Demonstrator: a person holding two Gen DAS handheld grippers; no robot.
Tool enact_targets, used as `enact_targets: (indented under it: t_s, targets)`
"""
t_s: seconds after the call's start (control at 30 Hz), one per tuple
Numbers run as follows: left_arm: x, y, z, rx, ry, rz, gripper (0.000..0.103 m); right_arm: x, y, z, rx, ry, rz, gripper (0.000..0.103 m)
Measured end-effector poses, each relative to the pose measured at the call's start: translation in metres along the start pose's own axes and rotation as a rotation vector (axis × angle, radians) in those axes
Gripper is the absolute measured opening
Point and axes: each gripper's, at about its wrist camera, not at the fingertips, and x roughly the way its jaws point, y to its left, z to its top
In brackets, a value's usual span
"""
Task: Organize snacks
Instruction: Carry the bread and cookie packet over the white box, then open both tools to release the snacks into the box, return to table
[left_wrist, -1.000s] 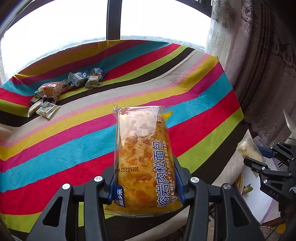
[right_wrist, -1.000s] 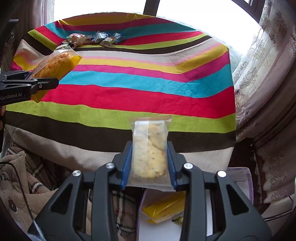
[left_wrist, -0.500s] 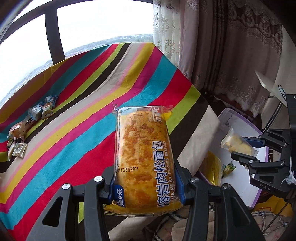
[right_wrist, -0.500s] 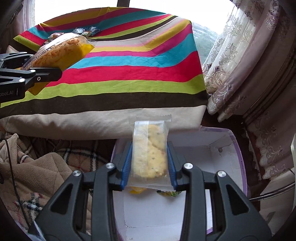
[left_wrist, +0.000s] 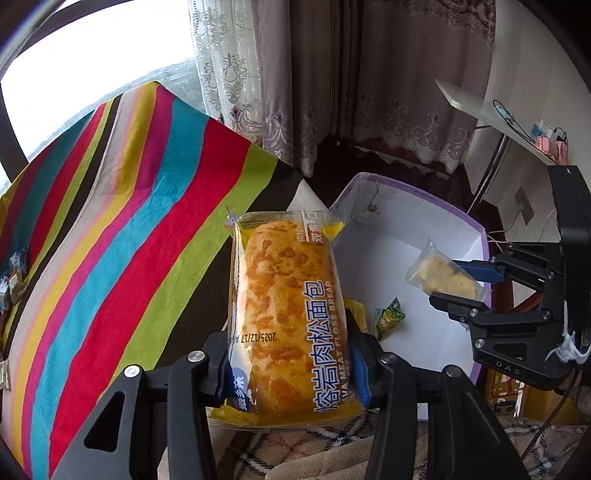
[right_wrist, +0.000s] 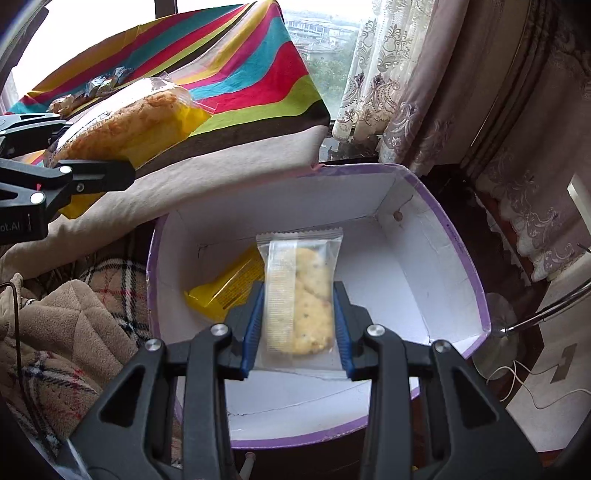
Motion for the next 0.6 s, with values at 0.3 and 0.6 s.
enact_targets:
  t_s: [0.3, 0.6]
  targets:
    - [0.027, -0.028, 0.008, 0.058, 0.059, -0.037, 0.049, 0.010, -0.024, -0.014, 0.070, 0.021, 0.000, 0.039]
    - [0.047, -0.051, 0.014, 0.110, 0.100, -0.068, 0.049, 0.016, -0.040, -0.023, 0.119, 0.040, -0.002, 0.039]
